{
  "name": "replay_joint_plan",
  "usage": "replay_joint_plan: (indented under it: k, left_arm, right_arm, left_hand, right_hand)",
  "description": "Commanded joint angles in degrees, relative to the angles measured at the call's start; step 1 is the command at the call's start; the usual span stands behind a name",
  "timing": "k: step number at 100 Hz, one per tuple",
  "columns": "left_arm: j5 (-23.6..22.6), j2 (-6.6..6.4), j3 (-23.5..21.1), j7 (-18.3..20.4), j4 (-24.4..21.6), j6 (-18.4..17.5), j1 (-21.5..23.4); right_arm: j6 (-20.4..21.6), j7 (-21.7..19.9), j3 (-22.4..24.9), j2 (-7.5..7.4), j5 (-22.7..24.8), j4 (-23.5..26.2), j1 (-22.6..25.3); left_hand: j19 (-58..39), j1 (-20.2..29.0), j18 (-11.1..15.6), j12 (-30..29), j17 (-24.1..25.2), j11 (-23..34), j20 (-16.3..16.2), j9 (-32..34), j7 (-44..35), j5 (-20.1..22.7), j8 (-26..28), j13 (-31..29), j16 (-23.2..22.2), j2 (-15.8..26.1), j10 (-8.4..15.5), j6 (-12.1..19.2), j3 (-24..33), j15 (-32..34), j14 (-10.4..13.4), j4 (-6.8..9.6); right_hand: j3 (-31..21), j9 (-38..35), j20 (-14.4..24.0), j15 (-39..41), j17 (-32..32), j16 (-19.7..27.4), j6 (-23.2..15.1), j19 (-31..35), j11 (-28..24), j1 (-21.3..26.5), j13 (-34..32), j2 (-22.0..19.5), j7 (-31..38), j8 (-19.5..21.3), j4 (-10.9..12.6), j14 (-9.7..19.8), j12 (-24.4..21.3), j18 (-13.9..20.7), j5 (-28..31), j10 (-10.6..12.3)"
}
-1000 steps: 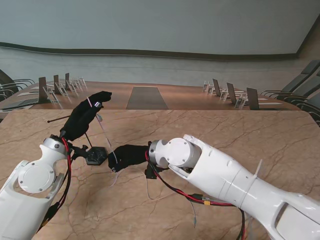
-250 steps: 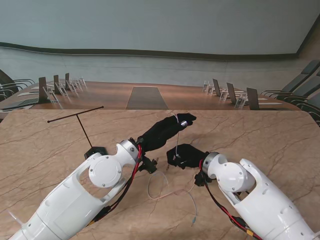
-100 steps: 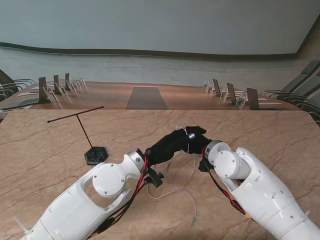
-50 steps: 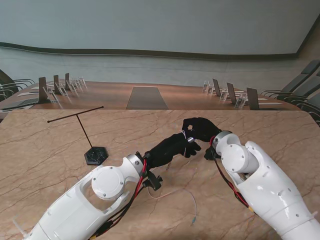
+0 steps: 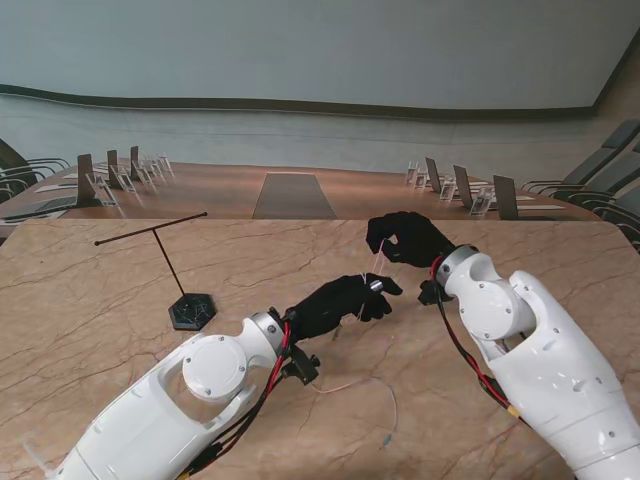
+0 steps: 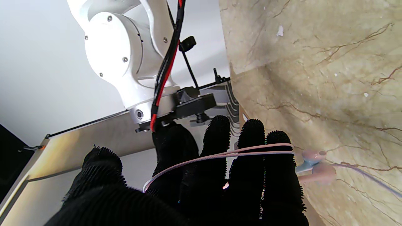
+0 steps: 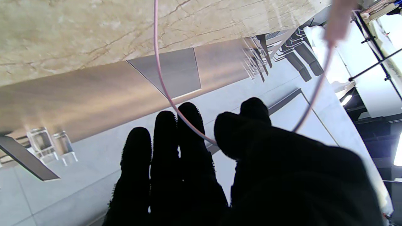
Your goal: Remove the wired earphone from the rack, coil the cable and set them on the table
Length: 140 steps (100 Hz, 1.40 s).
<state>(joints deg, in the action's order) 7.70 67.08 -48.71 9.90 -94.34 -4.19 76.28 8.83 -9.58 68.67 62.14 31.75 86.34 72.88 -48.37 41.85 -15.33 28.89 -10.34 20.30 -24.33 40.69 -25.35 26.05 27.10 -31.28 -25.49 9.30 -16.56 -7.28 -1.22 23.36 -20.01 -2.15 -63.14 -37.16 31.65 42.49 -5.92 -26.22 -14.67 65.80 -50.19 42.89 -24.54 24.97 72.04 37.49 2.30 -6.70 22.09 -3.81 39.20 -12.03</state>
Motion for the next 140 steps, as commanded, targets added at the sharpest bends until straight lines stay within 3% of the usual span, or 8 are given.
replay_joint_plan:
  k: [1, 12, 24, 39, 66, 86, 99, 140]
  left_arm:
    - [-0.40, 0.14, -0.11, -0.35, 0.09, 0.45, 0.57]
    - [-1.45, 0.20, -0.10, -1.01, 0.10, 0.75, 0.58]
    - [-2.05, 0.17, -0.26, -1.17, 0.02, 1.27, 0.63]
    - [-1.65, 0.21, -0.56, -1.05, 0.31, 1.56, 0.56]
    - [-1.43, 0.55, -1.27, -1.98, 1.31, 1.74, 0.46]
    - [-1.79, 0.64, -1.62, -2.44, 1.65, 1.68, 0.22]
    - [-2.10, 0.69, -1.71, -2.60, 1.82, 1.79, -0.05]
    - [-1.38, 1.60, -1.91, -4.82, 3.38, 0.50, -1.53]
  right_arm:
    - [0.74, -0.47, 0.48, -0.28, 0.15, 1.73, 0.11]
    - [2.54, -0.66, 1.39, -0.41, 0.20, 3.01, 0.49]
    - [4.49, -1.06, 2.49, -0.60, 0.25, 4.83, 1.19]
    - [6.45, -1.56, 3.86, -0.90, 1.18, 7.47, 2.50]
    - [7.27, -4.91, 6.20, -1.71, 1.92, 13.11, 5.75]
    - [9.58, -6.60, 7.47, -2.25, 3.19, 16.45, 7.50]
    - [10.45, -7.42, 8.30, -2.48, 3.55, 18.67, 8.67]
    - [10.06, -8.07, 9.93, -2.68, 5.91, 24.20, 13.03]
  left_hand:
    - [-2.54, -1.65, -1.24, 1.67, 0.96, 2.01, -1.62, 0.94, -3.01, 1.55, 1.19, -1.41, -1.73, 2.77, -0.54, -0.36, -1.23, 1.59, -0.99, -1.01]
    - [-4.25, -1.67, -2.19, 4.06, 1.67, 3.42, -2.60, 1.60, -3.52, 2.60, 1.26, -1.53, -2.70, 2.66, -0.28, -0.78, -1.18, 2.52, -1.51, -1.04]
    - [-5.73, -2.45, -2.13, 7.15, 2.82, 4.25, -3.49, 1.21, -3.69, 3.05, 1.22, -0.71, -4.86, 2.44, -0.49, -0.94, -1.32, 4.50, -2.08, -1.04]
    - [-4.18, -5.47, -1.31, 5.61, 4.15, 1.26, -2.77, 0.80, -1.81, 3.07, 0.03, 1.01, -4.52, 1.51, -0.57, -1.50, -1.26, 2.51, -1.91, -0.73]
    - [-2.19, -10.48, -1.12, 2.17, 6.09, -2.36, -2.01, -0.35, 1.92, 3.41, -2.17, 3.23, -4.00, 0.29, -1.42, -2.55, -1.21, 1.22, -2.17, -0.54]
    - [-1.57, -11.71, -1.33, 1.35, 6.82, -3.80, -2.25, -0.40, 3.58, 3.52, -3.05, 3.99, -4.77, 0.26, -1.51, -2.89, -1.02, 1.41, -2.39, -0.57]
    - [-1.11, -12.11, -1.10, 1.07, 7.21, -4.65, -2.31, -0.90, 4.67, 3.13, -3.60, 4.72, -4.94, 0.29, -1.56, -3.25, -1.00, 1.12, -2.34, -0.57]
    - [2.99, -16.37, -0.41, -2.57, 9.14, -9.46, -1.86, -2.45, 7.75, 2.74, -5.74, 7.64, -3.39, 0.18, -0.89, -4.05, -1.16, -2.61, -0.76, -0.81]
  right_hand:
    - [-0.91, -1.36, -1.94, -2.24, 1.00, 1.26, -0.19, -2.12, 1.81, -1.66, 1.36, 0.51, 0.73, 0.93, 1.98, 4.33, -0.73, 2.74, 1.79, 0.33]
    - [-1.38, -3.65, -2.04, -2.85, 0.95, 1.63, 0.10, -2.25, 2.52, -1.56, -0.19, 1.09, 0.51, 0.89, 1.95, 3.39, -0.73, 2.74, 2.34, -0.68]
    - [-1.10, -7.91, -2.47, -1.32, -1.24, 1.04, 0.78, -2.44, 0.31, -1.22, -3.34, 1.60, -0.63, -0.62, 1.02, 0.78, 0.31, 0.83, 2.03, -3.87]
    - [-1.81, -13.16, -2.04, 4.38, -4.48, -1.38, 1.36, 1.05, -6.60, -1.66, -8.89, 3.50, 0.57, -7.91, -2.09, -3.32, 0.66, -3.14, 0.43, -7.71]
    - [-3.63, -16.66, -0.26, 13.65, -8.11, -5.73, 1.93, 6.39, -17.09, -2.56, -14.66, 5.18, 2.27, -9.39, -2.28, -7.17, 4.07, -8.82, 0.85, -11.59]
    - [-3.36, -20.05, 1.07, 22.11, -12.03, -9.11, 0.16, 10.64, -23.48, -3.46, -20.25, 5.30, 1.66, -9.21, -2.40, -8.97, 9.52, -10.68, 0.37, -11.09]
    - [-0.36, -21.35, 1.06, 24.15, -13.96, -9.57, 0.36, 12.48, -23.34, -1.97, -22.39, 4.04, 0.71, -10.65, -2.46, -9.12, 13.72, -11.46, -0.68, -9.99]
    - [3.95, -21.46, 0.58, 23.30, -15.62, -9.09, 4.21, 12.59, -20.74, 0.85, -23.51, 3.73, -0.39, -17.89, -3.25, -9.13, 13.86, -12.37, -3.28, -8.71]
